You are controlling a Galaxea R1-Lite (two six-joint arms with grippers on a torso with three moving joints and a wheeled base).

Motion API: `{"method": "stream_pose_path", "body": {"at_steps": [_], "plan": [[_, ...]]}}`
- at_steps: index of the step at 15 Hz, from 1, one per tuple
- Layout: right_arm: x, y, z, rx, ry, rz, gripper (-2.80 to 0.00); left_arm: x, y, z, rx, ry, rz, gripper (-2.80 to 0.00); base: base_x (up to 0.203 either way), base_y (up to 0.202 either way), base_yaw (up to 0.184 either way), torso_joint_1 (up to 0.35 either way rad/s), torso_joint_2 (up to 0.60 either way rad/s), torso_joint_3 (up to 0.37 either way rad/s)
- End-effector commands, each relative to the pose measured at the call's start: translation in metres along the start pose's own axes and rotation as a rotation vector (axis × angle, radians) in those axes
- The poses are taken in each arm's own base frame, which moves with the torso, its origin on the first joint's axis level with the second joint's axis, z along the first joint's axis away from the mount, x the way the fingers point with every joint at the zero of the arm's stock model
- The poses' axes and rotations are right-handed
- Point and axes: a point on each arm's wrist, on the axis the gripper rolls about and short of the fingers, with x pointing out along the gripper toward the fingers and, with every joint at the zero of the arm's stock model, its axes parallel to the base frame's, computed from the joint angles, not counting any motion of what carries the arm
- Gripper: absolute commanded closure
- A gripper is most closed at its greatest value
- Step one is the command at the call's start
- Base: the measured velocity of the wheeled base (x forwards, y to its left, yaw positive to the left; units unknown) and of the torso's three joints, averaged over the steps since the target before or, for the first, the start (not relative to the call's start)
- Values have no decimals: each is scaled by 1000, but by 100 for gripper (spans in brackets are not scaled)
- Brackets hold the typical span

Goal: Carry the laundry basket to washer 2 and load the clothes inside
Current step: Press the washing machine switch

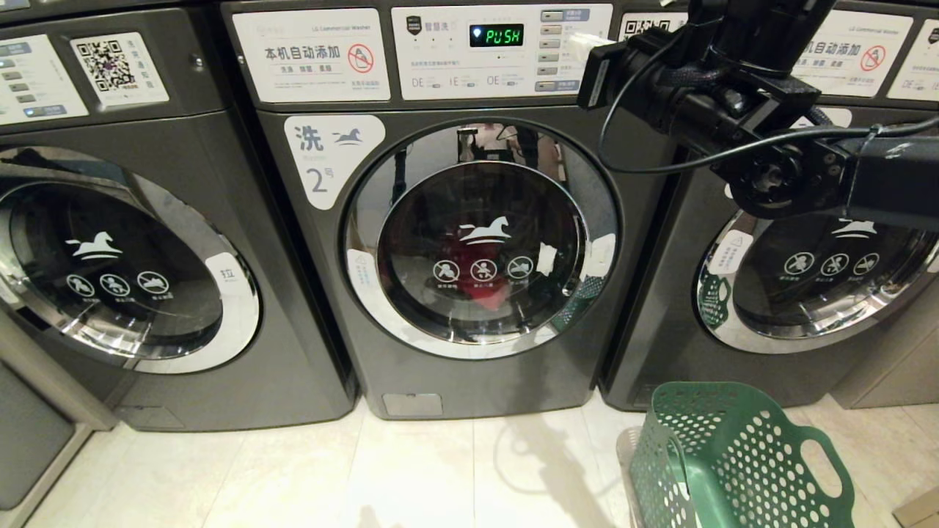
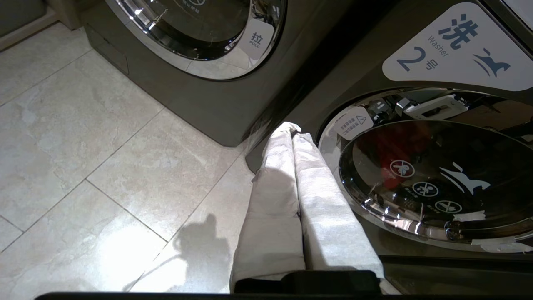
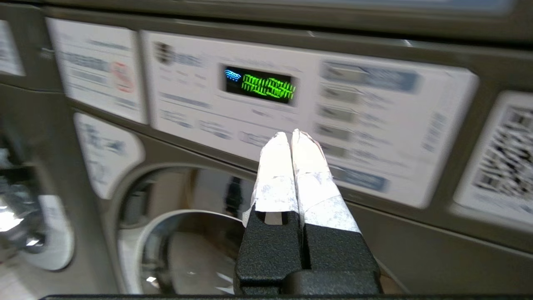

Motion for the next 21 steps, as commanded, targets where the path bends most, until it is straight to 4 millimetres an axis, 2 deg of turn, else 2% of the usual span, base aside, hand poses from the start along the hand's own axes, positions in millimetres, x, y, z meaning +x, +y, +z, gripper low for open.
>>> {"method": "stream_pose_path", "body": {"at_steps": [1, 3, 6, 8, 9, 11, 17, 21], "plan": [[6, -2, -18, -1, 21, -3, 0, 0, 1, 0, -2, 0, 6, 0, 0, 0, 0, 0, 0, 0], [4, -3, -13, -2, 16, -13, 0, -1, 1, 0, 11, 3, 9, 0, 0, 0, 0, 0, 0, 0], [-12, -4, 32, -7, -24, -51, 0, 1, 3, -2, 234, -14, 64, 0, 0, 0, 0, 0, 0, 0], [-30, -4, 58, -5, -19, -75, 0, 5, 0, -6, 272, -24, 63, 0, 0, 0, 0, 0, 0, 0], [-38, -3, 63, -3, -4, -80, 0, 4, -1, -7, 276, -15, 42, 0, 0, 0, 0, 0, 0, 0], [-45, -2, 64, 0, 17, -82, 0, 0, 0, -9, 279, 13, -16, 0, 0, 0, 0, 0, 0, 0], [-42, -2, 55, 1, 40, -80, 0, 1, 9, -23, 303, 49, 2, 0, 0, 0, 0, 0, 0, 0], [-39, -2, 49, 4, 49, -79, 0, 6, 6, -25, 304, 48, 0, 0, 176, 0, 0, 0, 2, 6]]}}
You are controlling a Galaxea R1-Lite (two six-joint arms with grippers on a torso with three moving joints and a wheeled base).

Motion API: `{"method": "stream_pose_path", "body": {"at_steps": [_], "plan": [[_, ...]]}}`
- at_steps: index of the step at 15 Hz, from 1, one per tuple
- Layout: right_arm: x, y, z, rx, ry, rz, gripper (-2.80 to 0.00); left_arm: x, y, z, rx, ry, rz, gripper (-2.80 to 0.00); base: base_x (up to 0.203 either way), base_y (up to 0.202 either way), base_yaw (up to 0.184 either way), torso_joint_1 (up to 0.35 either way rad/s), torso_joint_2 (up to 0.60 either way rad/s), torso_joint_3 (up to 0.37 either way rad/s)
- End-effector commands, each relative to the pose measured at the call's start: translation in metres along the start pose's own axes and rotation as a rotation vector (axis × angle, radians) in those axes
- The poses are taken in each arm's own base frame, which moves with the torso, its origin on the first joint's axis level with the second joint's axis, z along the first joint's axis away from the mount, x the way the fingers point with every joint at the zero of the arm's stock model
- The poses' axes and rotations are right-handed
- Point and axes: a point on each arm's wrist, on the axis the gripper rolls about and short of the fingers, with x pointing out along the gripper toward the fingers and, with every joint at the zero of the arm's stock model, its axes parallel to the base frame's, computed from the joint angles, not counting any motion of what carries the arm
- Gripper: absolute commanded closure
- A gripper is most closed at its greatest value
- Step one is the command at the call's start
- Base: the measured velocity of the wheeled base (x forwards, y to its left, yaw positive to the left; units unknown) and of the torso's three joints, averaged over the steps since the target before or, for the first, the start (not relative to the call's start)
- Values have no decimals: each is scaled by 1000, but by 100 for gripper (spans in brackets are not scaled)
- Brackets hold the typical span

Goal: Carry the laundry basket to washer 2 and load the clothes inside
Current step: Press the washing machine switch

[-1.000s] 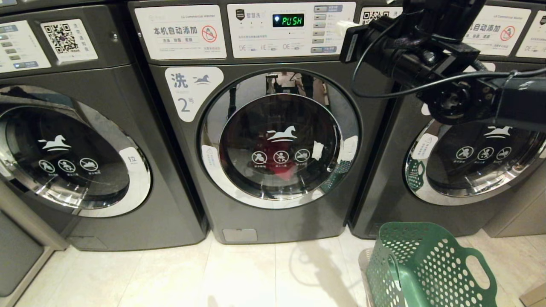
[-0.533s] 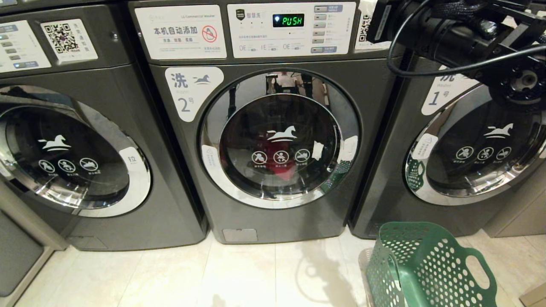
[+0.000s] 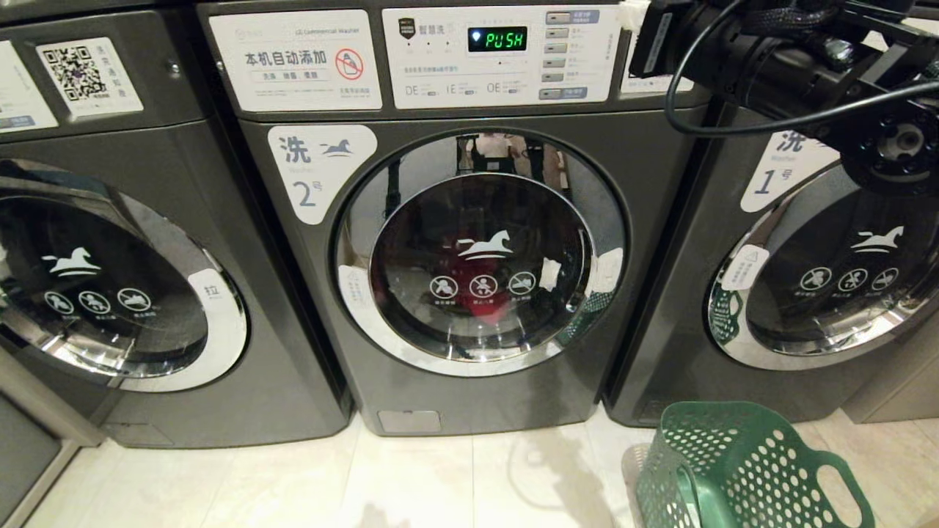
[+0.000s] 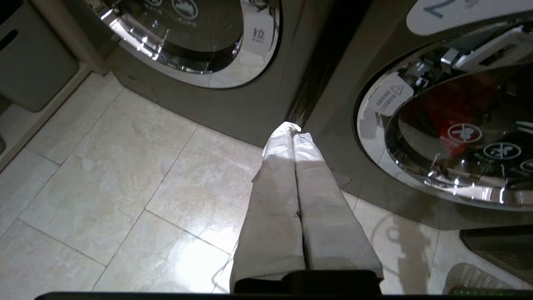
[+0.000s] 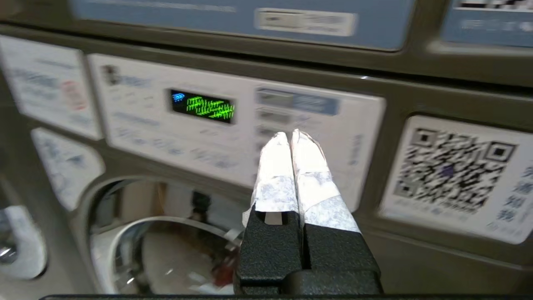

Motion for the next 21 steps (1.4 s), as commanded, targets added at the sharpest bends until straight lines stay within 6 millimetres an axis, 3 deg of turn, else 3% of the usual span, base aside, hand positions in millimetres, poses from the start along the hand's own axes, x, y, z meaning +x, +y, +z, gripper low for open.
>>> {"method": "stream_pose_path", "body": {"at_steps": [1, 8, 16, 21], "plan": [[2, 1, -3, 0, 3, 2, 0, 3, -2, -1, 5, 8, 7, 0, 197, 0, -3, -2, 12, 3], [1, 6, -3, 7, 8, 26, 0, 3, 0, -4, 10, 12, 10, 0, 33, 0, -1, 2, -1, 1], [26, 16, -51, 17, 83, 62, 0, -8, 6, -1, -5, -17, 3, 0, 0, 0, 0, 0, 0, 0], [45, 16, -59, 14, 40, 59, 0, -19, 14, 0, 6, -45, -8, 0, 0, 0, 0, 0, 0, 0]]}}
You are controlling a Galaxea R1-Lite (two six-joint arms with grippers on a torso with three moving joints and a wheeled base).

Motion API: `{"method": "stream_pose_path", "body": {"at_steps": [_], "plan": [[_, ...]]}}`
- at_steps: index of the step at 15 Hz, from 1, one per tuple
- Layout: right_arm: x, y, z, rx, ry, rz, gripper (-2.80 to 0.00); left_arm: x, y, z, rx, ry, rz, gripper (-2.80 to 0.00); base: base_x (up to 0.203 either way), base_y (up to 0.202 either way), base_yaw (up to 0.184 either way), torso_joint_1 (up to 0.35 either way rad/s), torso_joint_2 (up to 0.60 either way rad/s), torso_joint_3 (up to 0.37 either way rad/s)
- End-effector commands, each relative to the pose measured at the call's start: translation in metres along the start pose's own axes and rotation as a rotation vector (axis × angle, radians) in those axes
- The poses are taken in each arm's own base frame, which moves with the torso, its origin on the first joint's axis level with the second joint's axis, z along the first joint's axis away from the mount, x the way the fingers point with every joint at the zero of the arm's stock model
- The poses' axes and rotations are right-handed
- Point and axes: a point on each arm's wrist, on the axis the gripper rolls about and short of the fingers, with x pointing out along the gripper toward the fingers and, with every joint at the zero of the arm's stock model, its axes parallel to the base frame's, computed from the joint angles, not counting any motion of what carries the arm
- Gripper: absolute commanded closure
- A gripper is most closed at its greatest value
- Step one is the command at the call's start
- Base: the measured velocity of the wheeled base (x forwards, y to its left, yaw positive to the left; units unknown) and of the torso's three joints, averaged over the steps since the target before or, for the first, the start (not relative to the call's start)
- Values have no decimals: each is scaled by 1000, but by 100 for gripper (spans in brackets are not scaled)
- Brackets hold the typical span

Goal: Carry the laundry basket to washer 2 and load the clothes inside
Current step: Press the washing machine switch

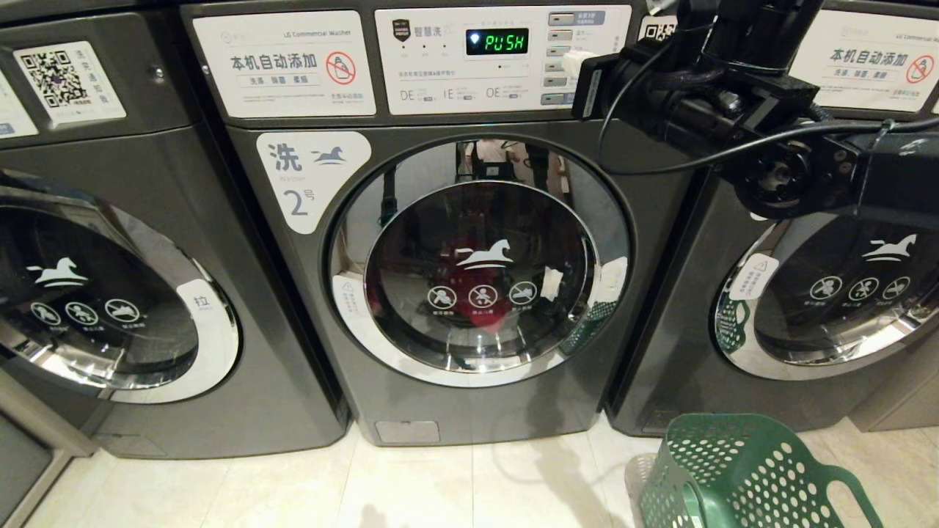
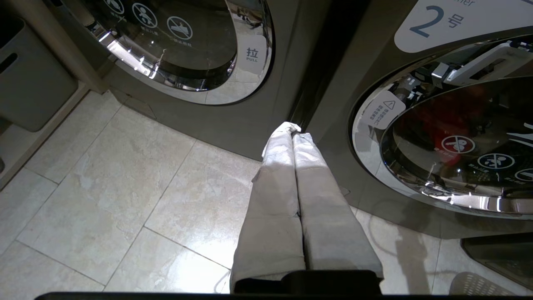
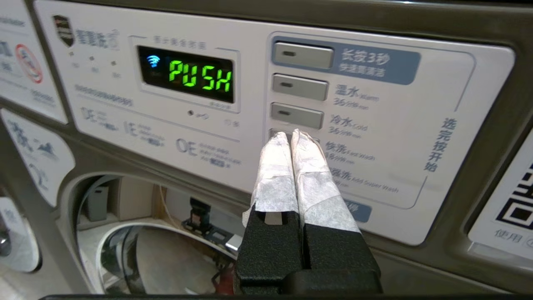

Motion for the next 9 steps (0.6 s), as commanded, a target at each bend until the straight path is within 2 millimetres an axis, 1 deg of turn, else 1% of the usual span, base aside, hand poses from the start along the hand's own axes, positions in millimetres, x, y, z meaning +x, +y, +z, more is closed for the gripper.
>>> {"method": "stream_pose_path", "body": {"at_steps": [1, 9], "plan": [[8, 1, -13, 0, 13, 4, 0, -5, 4, 0, -10, -12, 0, 0, 0, 0, 0, 0, 0, 0], [13, 2, -23, -2, -1, 10, 0, -20, 14, 2, 5, -51, -15, 0, 0, 0, 0, 0, 0, 0]]}}
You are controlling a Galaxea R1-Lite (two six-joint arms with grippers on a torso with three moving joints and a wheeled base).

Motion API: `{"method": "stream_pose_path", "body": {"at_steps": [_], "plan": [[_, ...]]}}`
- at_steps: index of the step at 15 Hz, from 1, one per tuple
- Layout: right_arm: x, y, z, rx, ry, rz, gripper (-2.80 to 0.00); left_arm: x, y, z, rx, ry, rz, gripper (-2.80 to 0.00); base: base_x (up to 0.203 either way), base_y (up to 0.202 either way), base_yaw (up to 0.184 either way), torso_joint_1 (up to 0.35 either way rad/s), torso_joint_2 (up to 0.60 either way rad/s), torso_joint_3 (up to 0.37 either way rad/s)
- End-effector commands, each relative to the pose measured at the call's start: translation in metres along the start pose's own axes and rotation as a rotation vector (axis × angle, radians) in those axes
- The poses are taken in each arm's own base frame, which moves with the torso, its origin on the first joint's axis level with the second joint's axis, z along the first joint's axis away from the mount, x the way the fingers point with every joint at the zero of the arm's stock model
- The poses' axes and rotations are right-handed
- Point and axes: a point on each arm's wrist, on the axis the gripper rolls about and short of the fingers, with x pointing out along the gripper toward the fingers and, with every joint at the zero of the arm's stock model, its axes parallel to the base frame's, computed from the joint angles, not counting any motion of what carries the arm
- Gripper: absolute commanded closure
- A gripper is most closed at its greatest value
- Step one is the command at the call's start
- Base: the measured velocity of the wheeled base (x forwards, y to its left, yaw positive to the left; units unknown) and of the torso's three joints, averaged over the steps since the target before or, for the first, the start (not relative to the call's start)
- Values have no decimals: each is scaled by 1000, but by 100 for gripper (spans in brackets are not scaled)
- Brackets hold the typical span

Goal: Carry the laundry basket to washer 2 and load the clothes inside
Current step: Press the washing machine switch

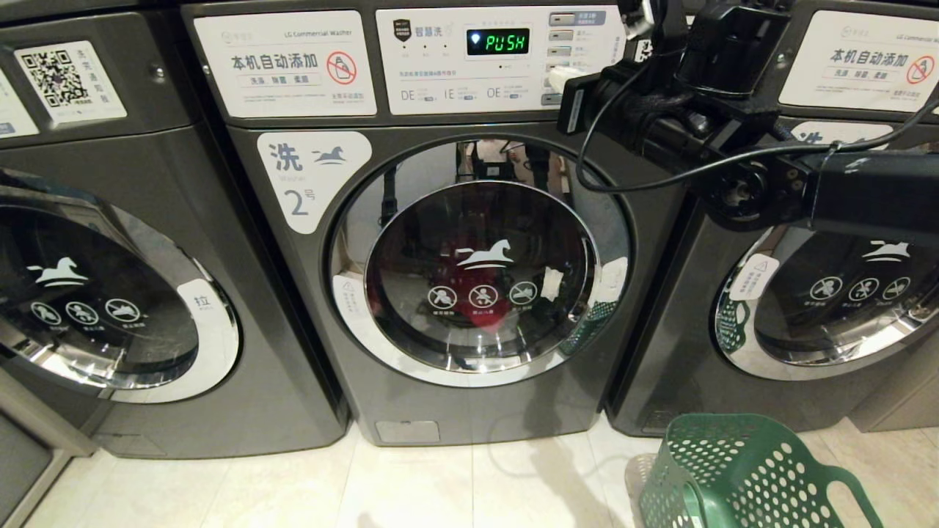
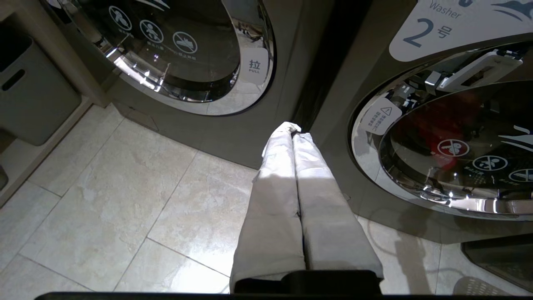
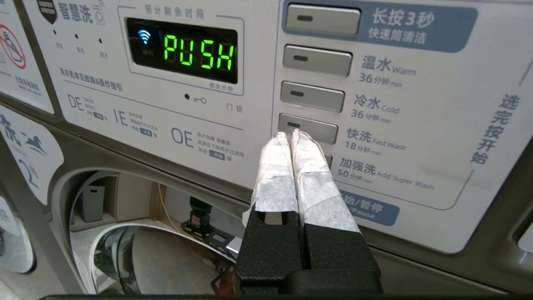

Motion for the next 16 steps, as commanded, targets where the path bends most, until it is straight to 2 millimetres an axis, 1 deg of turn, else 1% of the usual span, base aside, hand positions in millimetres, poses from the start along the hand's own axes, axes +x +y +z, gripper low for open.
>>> {"method": "stream_pose_path", "body": {"at_steps": [1, 6, 10, 16], "plan": [[2, 1, -5, 0, 6, 2, 0, -4, 3, 0, -5, -7, 1, 0, 0, 0, 0, 0, 0, 0], [3, 0, -8, 0, 10, -1, 0, -12, 9, 0, -17, -26, -2, 0, 0, 0, 0, 0, 0, 0], [5, -1, -10, -3, 2, -9, 0, -24, 19, -3, 10, -50, -10, 0, 0, 0, 0, 0, 0, 0], [5, -3, -10, -5, 0, -26, 0, -31, 24, -6, 21, -65, -14, 0, 0, 0, 0, 0, 0, 0]]}}
